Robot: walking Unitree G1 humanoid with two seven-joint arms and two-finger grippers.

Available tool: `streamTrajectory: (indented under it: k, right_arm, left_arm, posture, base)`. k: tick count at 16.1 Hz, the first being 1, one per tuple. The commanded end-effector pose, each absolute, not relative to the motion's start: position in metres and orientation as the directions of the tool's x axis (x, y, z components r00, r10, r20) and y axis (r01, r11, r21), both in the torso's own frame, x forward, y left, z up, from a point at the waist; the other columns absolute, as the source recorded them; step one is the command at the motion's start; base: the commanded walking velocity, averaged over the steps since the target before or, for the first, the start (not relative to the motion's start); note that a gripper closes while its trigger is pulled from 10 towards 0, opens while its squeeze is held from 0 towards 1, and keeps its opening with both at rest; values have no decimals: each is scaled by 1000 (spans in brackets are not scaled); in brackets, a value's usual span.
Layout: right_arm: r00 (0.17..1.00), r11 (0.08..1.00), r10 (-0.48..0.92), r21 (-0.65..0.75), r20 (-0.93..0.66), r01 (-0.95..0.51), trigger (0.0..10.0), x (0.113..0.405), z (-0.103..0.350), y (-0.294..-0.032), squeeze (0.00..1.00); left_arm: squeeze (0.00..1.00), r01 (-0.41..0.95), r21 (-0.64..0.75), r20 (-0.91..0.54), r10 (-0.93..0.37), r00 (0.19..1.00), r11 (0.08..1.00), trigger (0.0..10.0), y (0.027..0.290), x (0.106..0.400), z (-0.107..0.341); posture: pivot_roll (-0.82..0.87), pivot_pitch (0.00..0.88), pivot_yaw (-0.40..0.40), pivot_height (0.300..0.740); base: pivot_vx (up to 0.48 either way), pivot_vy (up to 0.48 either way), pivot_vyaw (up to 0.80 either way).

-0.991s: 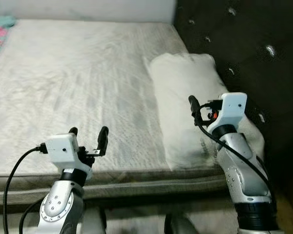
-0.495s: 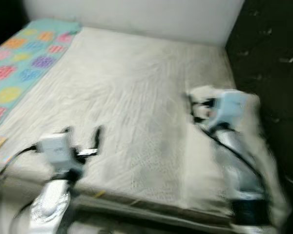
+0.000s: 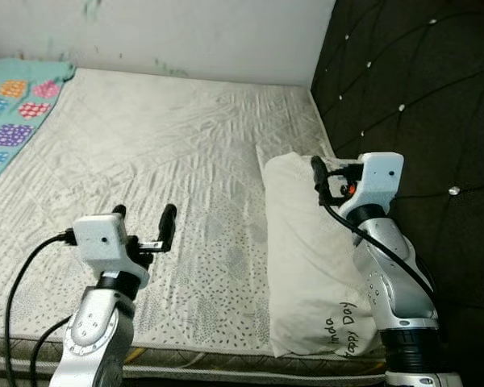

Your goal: Clean up the room

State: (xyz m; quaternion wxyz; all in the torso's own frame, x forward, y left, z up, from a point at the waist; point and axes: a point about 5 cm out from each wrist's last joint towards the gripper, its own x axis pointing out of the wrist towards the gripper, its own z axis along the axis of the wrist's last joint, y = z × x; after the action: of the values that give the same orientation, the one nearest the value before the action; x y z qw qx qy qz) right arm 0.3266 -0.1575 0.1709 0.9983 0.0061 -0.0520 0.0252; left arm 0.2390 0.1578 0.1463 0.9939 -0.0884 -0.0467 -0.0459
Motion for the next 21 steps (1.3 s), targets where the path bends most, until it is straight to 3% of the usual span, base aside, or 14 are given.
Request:
streamTrajectory:
  k: [1, 8, 14, 21]
  right_arm:
    - [993, 999, 42, 6, 113, -43, 10000, 329, 172, -160, 0]
    - [991, 993, 119, -13, 59, -119, 10000, 335, 152, -151, 0]
    - [983, 976, 180, -120, -46, -184, 10000, 310, 114, -167, 0]
    - [983, 972, 162, -157, -91, -175, 10000, 302, 101, -179, 0]
  left_arm:
    - [0, 110, -169, 104, -93, 990, 979, 10000, 156, 241, 145]
    - [0, 42, -130, 35, -38, 999, 991, 10000, 170, 257, 120]
    - [0, -72, -99, -18, 71, 997, 993, 10000, 206, 245, 87]
    - [0, -30, -118, -17, 28, 999, 993, 10000, 194, 238, 81]
  posture:
    - [12, 0, -40, 740]
    - [-7, 0, -59, 740]
    - [-24, 0, -73, 740]
    - [-20, 0, -92, 740]
  base:
    - [0, 0, 0]
    - [0, 0, 0]
    - [0, 0, 0]
    - [0, 0, 0]
